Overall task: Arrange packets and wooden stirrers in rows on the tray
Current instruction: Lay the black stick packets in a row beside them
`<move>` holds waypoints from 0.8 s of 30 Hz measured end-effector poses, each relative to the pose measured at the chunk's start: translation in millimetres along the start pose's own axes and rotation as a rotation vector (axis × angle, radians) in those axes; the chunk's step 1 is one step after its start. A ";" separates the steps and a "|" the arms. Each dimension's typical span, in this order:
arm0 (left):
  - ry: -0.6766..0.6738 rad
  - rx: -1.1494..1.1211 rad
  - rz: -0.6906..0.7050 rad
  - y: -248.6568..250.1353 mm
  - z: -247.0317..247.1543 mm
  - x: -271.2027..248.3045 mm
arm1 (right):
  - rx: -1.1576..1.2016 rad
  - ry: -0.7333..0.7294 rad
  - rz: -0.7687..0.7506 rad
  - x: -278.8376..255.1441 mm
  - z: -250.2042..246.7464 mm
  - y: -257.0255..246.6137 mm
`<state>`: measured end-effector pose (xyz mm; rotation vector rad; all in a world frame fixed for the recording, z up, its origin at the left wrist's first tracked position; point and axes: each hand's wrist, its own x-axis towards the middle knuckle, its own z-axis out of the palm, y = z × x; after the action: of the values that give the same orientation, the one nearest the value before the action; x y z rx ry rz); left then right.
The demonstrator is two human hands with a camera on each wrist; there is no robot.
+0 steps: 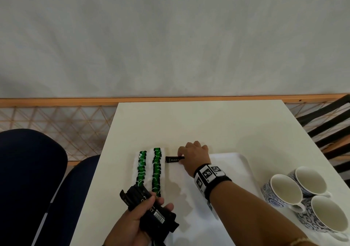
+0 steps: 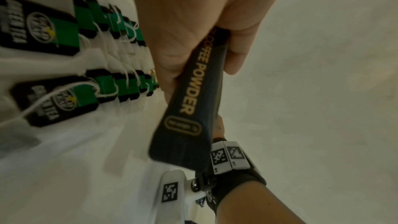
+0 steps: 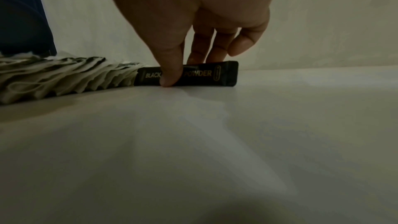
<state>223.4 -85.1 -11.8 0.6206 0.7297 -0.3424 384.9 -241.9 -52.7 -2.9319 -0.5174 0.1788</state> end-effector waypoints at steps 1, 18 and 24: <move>0.006 0.003 0.000 -0.4 0.3 0.4 | -0.004 -0.004 -0.003 0.5 0.0 0.0; -0.040 0.101 0.016 1.9 11.6 0.4 | 0.863 -0.394 -0.050 -75.6 -42.7 -19.7; -0.066 0.166 0.101 -5.5 20.1 -0.2 | 0.825 -0.380 -0.089 -87.7 -49.0 -24.4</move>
<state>230.8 -102.1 -2.3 0.7963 0.6079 -0.3309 302.1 -256.4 7.5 -2.0678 -0.4693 0.7446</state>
